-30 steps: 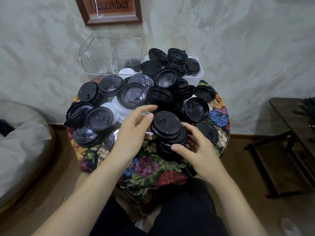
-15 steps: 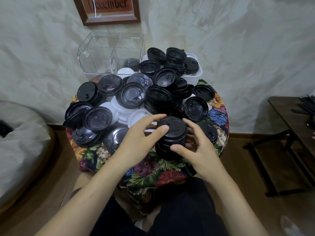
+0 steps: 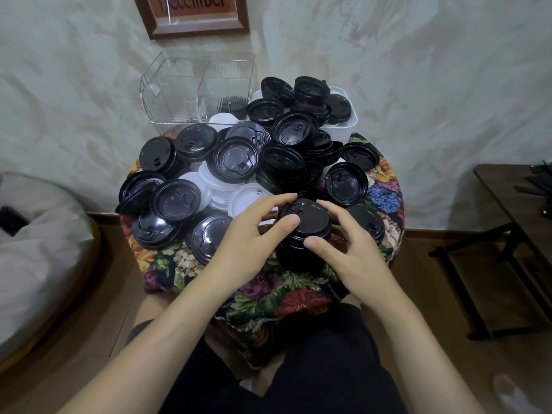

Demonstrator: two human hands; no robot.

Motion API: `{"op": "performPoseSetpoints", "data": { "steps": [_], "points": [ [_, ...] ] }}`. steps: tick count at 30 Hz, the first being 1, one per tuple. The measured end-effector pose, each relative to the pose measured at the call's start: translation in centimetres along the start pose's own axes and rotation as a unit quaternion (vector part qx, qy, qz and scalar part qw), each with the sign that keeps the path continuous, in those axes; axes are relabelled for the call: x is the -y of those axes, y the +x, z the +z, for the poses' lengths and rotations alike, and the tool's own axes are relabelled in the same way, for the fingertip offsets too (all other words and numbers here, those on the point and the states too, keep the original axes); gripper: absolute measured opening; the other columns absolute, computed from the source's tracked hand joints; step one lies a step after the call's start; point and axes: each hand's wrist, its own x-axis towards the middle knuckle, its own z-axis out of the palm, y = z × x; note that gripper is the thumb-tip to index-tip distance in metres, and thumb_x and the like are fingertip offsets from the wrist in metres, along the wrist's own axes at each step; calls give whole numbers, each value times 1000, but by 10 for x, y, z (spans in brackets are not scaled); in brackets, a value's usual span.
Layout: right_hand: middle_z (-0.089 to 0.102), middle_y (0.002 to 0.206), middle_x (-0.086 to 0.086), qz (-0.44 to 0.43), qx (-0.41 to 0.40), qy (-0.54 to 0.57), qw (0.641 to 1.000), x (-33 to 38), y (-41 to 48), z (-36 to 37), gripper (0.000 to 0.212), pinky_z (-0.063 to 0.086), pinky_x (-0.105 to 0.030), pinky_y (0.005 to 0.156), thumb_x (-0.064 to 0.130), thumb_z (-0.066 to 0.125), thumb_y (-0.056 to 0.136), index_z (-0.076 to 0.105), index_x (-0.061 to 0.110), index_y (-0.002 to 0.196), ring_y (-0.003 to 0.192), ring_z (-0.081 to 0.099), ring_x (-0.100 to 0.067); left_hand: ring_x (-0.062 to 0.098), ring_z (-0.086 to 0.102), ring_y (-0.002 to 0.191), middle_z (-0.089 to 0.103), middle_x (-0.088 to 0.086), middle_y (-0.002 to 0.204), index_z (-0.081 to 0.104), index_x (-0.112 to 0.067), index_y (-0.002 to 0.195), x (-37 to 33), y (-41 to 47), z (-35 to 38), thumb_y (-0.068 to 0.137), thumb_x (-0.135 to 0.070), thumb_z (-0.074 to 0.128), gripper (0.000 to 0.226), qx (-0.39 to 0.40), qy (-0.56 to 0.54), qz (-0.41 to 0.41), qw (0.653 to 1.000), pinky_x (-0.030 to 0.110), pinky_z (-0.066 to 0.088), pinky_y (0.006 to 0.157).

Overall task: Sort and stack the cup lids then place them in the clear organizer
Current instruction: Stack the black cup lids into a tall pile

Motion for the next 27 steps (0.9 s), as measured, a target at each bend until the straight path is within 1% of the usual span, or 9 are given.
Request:
{"op": "performPoseSetpoints", "data": {
  "steps": [4,6,9,11,14,17,20,25,27],
  "points": [
    [56,145,26,-2,-3,-3,1000,2,-1,0,72,43,-45,116,70,70,82,48,48,147,137,50,1,5,55,135,61,-15,143,53,-39,148,0,-10,0,93,-48,68,58,27,-10,6,1000,42,44,116],
    [55,146,27,-3,-1,-6,1000,4,-2,-1,71,42,-43,118,66,72,84,48,47,148,138,49,3,3,53,137,58,-19,147,46,-44,152,2,-14,-1,91,-45,74,67,45,-12,3,999,42,41,118],
    [56,145,28,2,8,-9,1000,7,-1,-4,67,41,-42,118,60,75,87,48,48,148,137,48,5,2,46,143,52,-24,151,38,-54,153,7,-15,-1,86,-46,80,80,58,-8,-5,998,45,35,122],
    [56,143,29,5,16,-9,1000,8,-1,-6,65,41,-42,118,55,75,89,48,48,148,136,48,7,1,43,145,49,-24,154,34,-54,155,10,-15,1,83,-43,82,87,60,-14,-8,998,45,33,123],
    [55,145,29,3,23,-17,1000,9,2,-7,69,41,-43,118,61,74,87,45,48,149,137,48,6,0,42,145,48,-25,155,33,-50,157,14,-15,5,80,-42,83,92,39,-24,-13,999,44,33,123],
    [54,146,29,5,24,-10,1000,14,4,-7,77,41,-43,118,65,73,81,44,48,151,138,48,5,3,49,141,54,-21,149,37,-46,154,16,-15,6,79,-43,84,89,32,-24,-15,999,45,37,120],
    [55,145,28,0,26,-16,1000,17,6,-6,74,43,-41,117,58,77,84,45,47,151,136,50,5,7,53,138,59,-19,145,42,-43,151,17,-15,7,80,-44,84,82,31,-21,-13,999,46,40,118],
    [61,137,30,6,22,-25,999,18,6,-7,68,45,-37,115,45,78,88,50,42,149,129,55,8,8,54,137,61,-16,144,45,-34,152,18,-18,13,82,-40,84,81,12,-43,-23,999,45,40,118],
    [61,136,29,11,22,-24,999,17,6,-7,67,45,-39,114,43,79,89,50,44,149,129,56,7,5,58,132,64,-17,139,48,-33,149,19,-20,18,82,-36,83,76,2,-49,-25,998,42,45,112]
  ]
}}
